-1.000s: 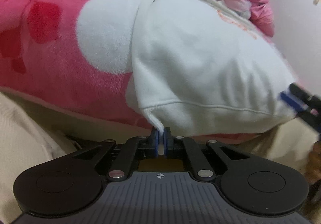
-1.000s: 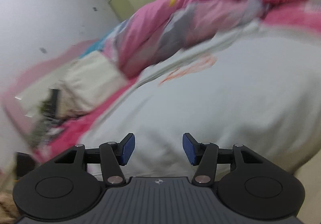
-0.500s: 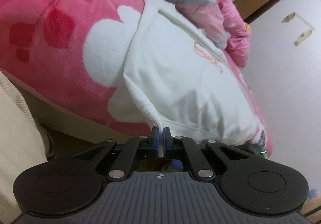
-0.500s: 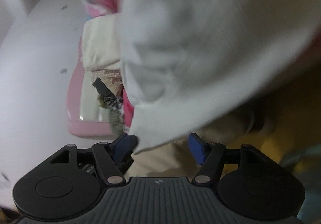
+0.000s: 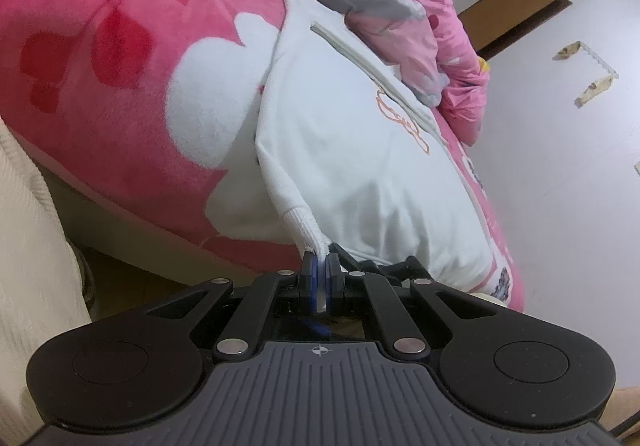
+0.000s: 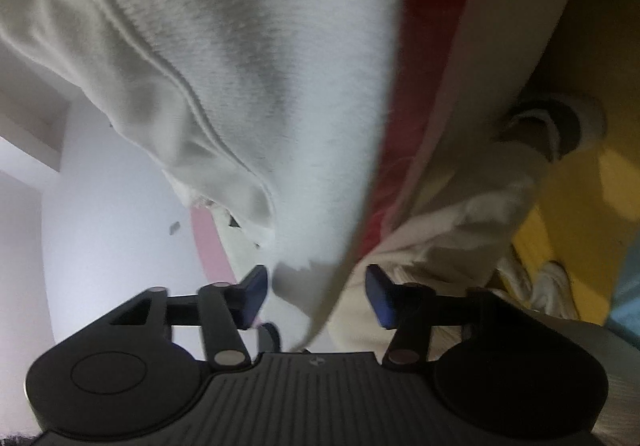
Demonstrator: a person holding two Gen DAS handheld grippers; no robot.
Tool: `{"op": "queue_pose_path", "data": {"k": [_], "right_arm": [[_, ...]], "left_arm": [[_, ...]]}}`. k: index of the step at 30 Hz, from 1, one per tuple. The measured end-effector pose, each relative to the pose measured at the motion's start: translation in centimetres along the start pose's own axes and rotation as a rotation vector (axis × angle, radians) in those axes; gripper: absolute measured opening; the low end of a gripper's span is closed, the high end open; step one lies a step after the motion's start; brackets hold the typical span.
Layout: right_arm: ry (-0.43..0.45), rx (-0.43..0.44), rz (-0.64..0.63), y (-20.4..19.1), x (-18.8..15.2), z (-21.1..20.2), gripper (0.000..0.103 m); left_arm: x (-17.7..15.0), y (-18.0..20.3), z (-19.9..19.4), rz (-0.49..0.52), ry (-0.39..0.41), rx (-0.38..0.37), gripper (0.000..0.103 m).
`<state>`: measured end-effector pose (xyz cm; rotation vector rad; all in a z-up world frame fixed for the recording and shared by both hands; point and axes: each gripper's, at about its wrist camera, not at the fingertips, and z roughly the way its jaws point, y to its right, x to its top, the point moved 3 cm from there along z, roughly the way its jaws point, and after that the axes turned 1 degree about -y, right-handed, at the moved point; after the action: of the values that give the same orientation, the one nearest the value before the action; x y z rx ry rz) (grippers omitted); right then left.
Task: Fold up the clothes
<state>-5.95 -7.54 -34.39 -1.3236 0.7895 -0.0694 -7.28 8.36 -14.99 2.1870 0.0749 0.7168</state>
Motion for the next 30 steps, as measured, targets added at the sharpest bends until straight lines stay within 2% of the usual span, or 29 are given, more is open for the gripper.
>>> {"op": "queue_pose_path", "data": {"k": [4,6,10,11,12,14,15,18,30], "right_arm": [[-0.014,0.055,-0.031,-0.5,-0.5,0.7,0.010],[-0.021,0.071,-0.051,-0.8,-0.7,0.8,0.004],[-0.029,0.092,-0.063,-1.0,-1.0,0.9,0.004],[-0.031,0.094,-0.065,-1.0,-1.1,1.0,0.004],[-0.033,0.093,-0.067,-1.0,-1.1,1.0,0.004],[-0.035,0.089,-0.072,-1.0,-1.2,1.1,0.004],[-0.036,0.087,-0.074,-1.0,-1.2,1.1,0.004],[-0.039,0.084,-0.075,-1.0,-1.3,1.3,0.004],[-0.074,0.043,-0.154,-1.6,-2.1,1.6,0.004]], "left_arm": [[0.0,-0.4,-0.2,-0.020,0.012,-0.024,0.002],[0.0,-0.6,-0.3,-0.030,0.018,-0.036,0.005],[0.3,-1.1,-0.2,-0.064,0.023,-0.052,0.011],[0.4,-1.3,0.0,-0.083,0.020,-0.048,0.020],[0.5,-1.6,0.2,-0.104,0.019,-0.044,0.034],[0.7,-2.1,0.5,-0.143,0.022,-0.042,0.047],[0.8,-2.2,0.7,-0.155,0.021,-0.043,0.049],[1.2,-2.5,1.5,-0.176,0.007,-0.039,0.053],[1.4,-3.7,5.7,-0.282,-0.085,-0.064,0.051]]}}
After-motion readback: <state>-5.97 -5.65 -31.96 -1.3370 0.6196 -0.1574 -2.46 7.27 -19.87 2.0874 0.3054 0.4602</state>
